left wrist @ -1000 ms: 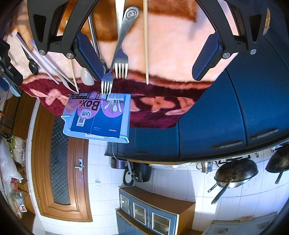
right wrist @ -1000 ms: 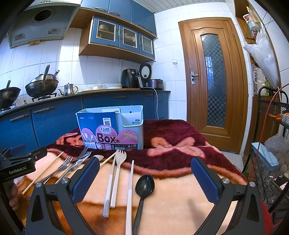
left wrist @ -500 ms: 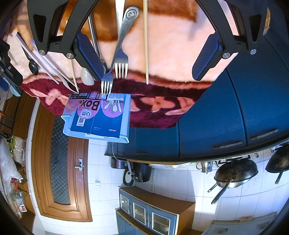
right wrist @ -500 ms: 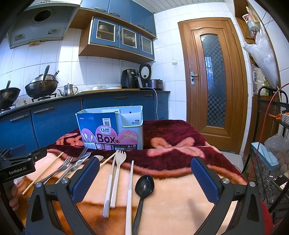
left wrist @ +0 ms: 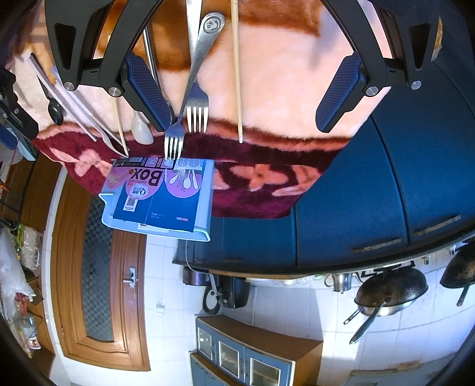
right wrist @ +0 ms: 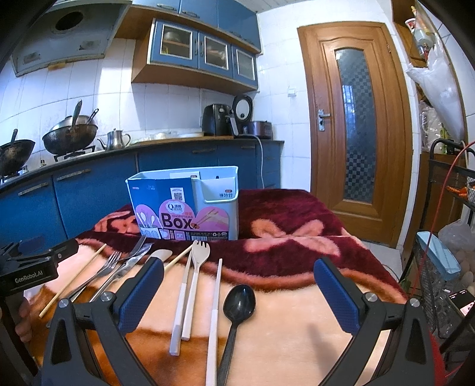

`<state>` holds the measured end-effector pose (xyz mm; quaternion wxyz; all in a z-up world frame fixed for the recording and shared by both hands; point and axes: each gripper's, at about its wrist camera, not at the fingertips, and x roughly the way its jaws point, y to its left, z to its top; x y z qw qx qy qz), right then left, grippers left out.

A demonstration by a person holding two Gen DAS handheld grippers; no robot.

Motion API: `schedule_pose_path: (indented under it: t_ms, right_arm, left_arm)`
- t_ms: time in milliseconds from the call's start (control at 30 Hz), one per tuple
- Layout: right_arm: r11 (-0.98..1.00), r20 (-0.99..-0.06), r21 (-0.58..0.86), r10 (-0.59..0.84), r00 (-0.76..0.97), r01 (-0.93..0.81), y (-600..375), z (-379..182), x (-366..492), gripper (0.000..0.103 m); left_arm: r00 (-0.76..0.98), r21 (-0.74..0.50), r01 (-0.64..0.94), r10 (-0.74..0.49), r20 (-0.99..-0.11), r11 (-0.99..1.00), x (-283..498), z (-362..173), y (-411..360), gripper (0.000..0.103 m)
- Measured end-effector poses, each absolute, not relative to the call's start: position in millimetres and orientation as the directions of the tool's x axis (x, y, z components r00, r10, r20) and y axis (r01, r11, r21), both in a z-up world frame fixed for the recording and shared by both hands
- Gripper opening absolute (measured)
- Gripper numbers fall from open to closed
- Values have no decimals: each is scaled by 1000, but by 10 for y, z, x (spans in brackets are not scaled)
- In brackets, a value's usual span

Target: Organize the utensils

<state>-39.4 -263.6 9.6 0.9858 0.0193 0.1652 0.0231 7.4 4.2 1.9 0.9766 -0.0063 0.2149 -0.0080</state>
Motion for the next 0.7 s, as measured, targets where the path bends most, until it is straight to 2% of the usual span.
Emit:
schedule_pose_path:
  t_ms: [267, 400, 700]
  right_arm:
    - [999, -470, 7, 49, 881, -51, -2773, 242, -308, 103]
    - [998, -550, 19, 64, 832, -64, -2848, 255, -213, 103]
    - [989, -719, 56, 137, 682, -139, -2841, 126, 64, 72]
  left_arm:
    - [896, 50, 27, -2, -445, 998, 128, 245, 141, 98]
    - [867, 50, 43, -12, -498, 998, 218, 304, 209, 98]
    - [749, 84, 74, 0, -663, 994, 577, 156, 256, 98]
